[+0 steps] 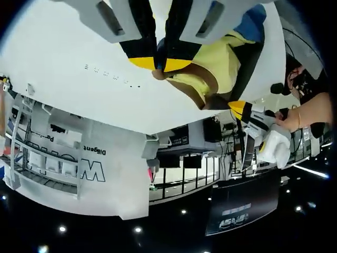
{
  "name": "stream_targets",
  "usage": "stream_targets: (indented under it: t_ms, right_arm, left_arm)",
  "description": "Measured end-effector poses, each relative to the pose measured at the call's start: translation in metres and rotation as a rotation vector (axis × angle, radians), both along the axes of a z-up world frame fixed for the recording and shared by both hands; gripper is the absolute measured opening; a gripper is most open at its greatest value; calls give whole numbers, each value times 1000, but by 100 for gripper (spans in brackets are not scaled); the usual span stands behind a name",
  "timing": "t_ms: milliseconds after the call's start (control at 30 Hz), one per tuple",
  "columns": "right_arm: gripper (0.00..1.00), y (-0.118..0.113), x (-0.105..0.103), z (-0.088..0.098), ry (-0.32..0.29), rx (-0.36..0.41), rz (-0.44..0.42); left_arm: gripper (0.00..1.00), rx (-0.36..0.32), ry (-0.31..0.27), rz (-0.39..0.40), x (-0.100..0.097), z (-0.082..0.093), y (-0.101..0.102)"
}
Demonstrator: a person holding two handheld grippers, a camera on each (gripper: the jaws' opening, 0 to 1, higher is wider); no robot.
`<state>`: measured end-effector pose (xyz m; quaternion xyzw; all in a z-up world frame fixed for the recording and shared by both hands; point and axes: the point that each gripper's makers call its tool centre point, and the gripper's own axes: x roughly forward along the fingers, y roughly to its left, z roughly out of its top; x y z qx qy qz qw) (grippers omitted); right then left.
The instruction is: Fold the garment on the visible template until the final outline fits inside the template.
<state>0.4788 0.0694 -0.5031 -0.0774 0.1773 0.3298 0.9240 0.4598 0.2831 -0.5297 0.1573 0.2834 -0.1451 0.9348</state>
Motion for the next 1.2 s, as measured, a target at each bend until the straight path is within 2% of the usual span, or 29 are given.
stream_targets:
  t_ms: [67,200,300,533,667,767,800,1000,1200]
  right_arm:
    - [0,0,11,-10,1,-13,-18]
    - [0,-1,29,-31,22,-60,-43]
    - [0,0,39,-44,32,-84,-42]
    - [0,3,59,-73,82,-82,-48]
    - [0,4,72,-91,107,-89,-59]
    - [0,5,78,-100,129,-94,-65]
    - [0,6,79,-102,132,-90,-66]
    - [0,8,85,-114,148,-109,-67]
    - [0,8,87,-131,197,-73,-85]
  left_arm:
    - [2,22,1,19,10,-9,0]
    - [2,92,8,3,26,-25,-3]
    - [2,99,22,8,36,-36,-4]
    - [2,102,74,38,55,-65,3]
    - [2,115,81,36,64,-76,3]
    - [2,131,82,27,72,-86,3]
    - [2,166,87,21,75,-92,4]
    - [2,161,99,25,81,-101,4]
    - [2,141,136,29,82,-117,6]
